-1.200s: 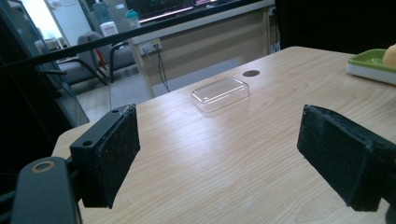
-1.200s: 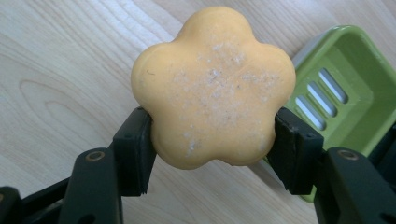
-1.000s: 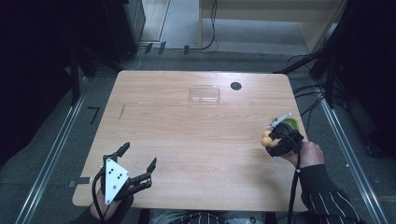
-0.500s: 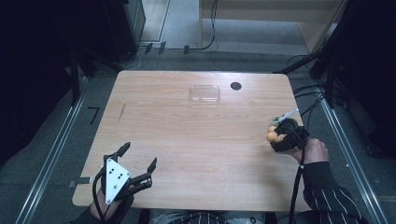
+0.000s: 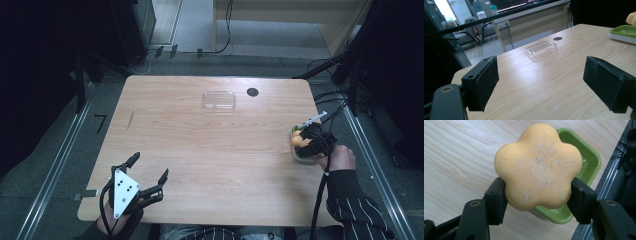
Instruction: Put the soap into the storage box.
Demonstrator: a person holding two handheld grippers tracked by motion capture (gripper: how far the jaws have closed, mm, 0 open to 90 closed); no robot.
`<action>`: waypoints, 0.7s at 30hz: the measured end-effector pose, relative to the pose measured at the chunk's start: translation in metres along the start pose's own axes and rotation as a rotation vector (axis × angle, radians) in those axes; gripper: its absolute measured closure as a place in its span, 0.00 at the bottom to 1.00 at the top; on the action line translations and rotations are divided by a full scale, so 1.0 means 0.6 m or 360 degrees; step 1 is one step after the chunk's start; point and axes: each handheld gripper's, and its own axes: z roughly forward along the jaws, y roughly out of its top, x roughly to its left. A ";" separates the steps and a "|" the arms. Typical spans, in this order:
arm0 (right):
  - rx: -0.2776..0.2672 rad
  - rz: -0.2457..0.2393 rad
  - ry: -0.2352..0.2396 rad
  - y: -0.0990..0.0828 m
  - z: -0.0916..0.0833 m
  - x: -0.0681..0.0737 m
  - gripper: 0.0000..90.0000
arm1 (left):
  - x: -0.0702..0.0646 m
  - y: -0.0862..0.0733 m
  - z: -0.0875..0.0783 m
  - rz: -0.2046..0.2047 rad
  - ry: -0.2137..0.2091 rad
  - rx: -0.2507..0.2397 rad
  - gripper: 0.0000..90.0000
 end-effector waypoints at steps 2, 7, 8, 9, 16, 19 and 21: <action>0.0003 0.0011 -0.0004 0.000 0.003 -0.006 0.44 | 0.000 0.000 0.000 0.0002 -0.0001 0.0002 0.15; 0.0002 0.0058 -0.0015 0.001 0.012 -0.022 0.44 | 0.000 0.000 0.000 0.0001 0.0001 0.0002 0.15; 0.0002 0.0058 -0.0015 0.001 0.012 -0.022 0.44 | 0.000 0.000 0.000 0.0001 0.0000 0.0002 0.15; 0.0004 0.0056 -0.0021 0.001 0.013 -0.024 0.44 | 0.000 0.000 0.000 0.0001 -0.0001 0.0003 0.15; 0.0019 0.0107 -0.0034 0.001 0.023 -0.039 0.44 | 0.000 0.000 0.000 0.0003 -0.0001 0.0003 0.15; 0.0032 0.0120 -0.0035 0.001 0.030 -0.044 0.44 | 0.000 0.000 0.000 0.0000 0.0000 0.0003 0.15; 0.0038 0.0125 -0.0038 0.002 0.033 -0.047 0.44 | 0.000 0.000 0.000 0.0000 0.0000 0.0003 0.15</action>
